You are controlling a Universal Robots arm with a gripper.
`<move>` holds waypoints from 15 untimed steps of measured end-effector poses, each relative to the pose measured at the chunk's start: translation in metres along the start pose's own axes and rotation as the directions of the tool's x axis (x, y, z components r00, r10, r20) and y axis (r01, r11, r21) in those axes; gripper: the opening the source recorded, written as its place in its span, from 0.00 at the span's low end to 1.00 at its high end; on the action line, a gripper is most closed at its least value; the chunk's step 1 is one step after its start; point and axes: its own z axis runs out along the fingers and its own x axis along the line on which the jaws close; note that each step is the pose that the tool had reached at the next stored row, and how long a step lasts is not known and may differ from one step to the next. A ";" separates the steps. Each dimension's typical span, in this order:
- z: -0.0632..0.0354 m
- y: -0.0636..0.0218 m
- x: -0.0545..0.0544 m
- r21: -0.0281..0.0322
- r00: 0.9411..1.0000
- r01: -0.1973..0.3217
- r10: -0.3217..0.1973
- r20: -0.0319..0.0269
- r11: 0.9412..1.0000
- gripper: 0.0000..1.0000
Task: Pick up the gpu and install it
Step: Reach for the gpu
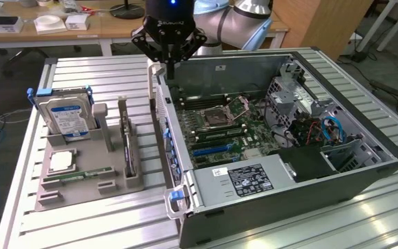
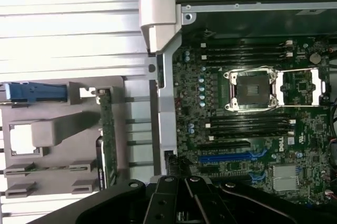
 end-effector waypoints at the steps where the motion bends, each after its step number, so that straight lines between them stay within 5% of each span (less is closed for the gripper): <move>1: -0.0001 -0.0003 0.004 0.000 1.000 0.000 0.000 0.000 1.000 0.10; 15: -0.0015 -0.0044 0.057 0.000 1.000 0.000 0.000 0.000 1.000 0.10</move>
